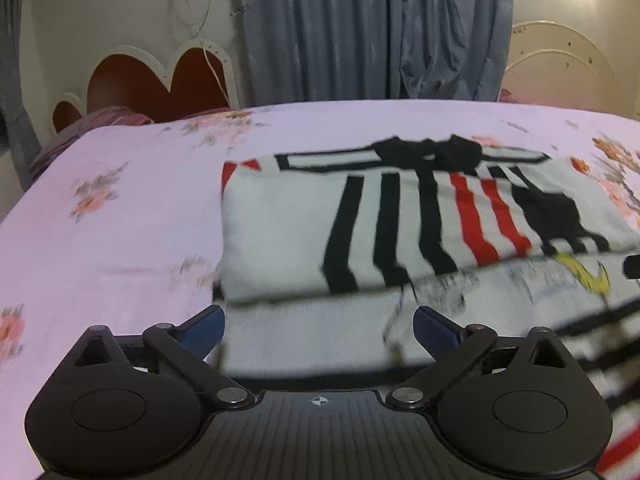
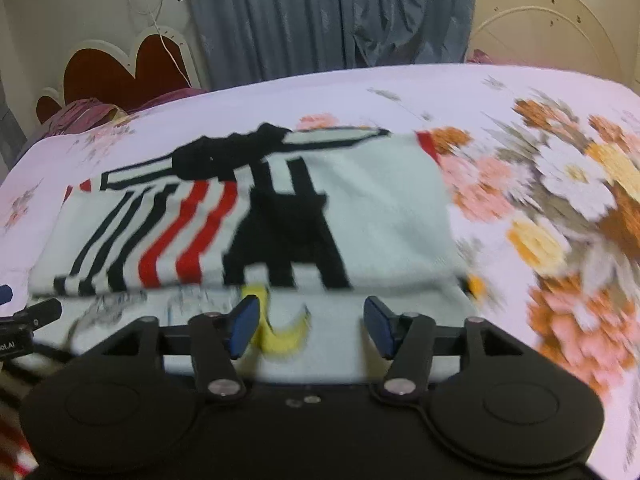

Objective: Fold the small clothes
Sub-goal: 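Grasp the hem band with both grippers and lift it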

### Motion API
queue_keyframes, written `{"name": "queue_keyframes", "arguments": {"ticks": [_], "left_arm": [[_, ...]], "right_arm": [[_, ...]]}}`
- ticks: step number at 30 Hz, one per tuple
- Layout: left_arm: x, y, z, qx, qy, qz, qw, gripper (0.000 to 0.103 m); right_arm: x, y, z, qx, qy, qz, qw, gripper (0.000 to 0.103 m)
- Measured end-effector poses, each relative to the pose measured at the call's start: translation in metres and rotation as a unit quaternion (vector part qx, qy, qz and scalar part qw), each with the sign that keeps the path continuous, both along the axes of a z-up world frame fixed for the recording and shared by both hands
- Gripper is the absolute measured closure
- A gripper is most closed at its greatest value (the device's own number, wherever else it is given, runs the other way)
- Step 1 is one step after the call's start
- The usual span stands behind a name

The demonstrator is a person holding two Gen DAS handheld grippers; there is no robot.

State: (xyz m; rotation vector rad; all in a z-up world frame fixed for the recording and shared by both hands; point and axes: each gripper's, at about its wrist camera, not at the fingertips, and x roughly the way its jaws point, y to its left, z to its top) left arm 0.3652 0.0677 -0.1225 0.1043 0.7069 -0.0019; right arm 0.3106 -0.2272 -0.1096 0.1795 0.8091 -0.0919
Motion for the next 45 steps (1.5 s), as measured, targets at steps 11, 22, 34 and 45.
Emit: {"name": "queue_keyframes", "arguments": {"ticks": [11, 22, 34, 45], "left_arm": [[-0.105, 0.04, -0.001, -0.059, 0.021, 0.007, 0.998, 0.006], [-0.19, 0.094, -0.034, -0.219, 0.061, 0.051, 0.9725, 0.038], [-0.178, 0.106, -0.056, -0.35, 0.083, 0.004, 0.9331, 0.047], [-0.175, 0.106, -0.072, -0.43, 0.087, -0.03, 0.8982, 0.057]], "right_arm": [[-0.119, -0.044, 0.0, 0.08, 0.01, -0.021, 0.996, 0.045], [-0.202, -0.049, -0.026, 0.174, 0.032, -0.024, 0.984, 0.046], [-0.208, -0.044, -0.044, 0.292, 0.027, 0.015, 0.956, 0.065], [-0.204, -0.052, -0.054, 0.312, 0.031, 0.024, 0.949, 0.077]]}}
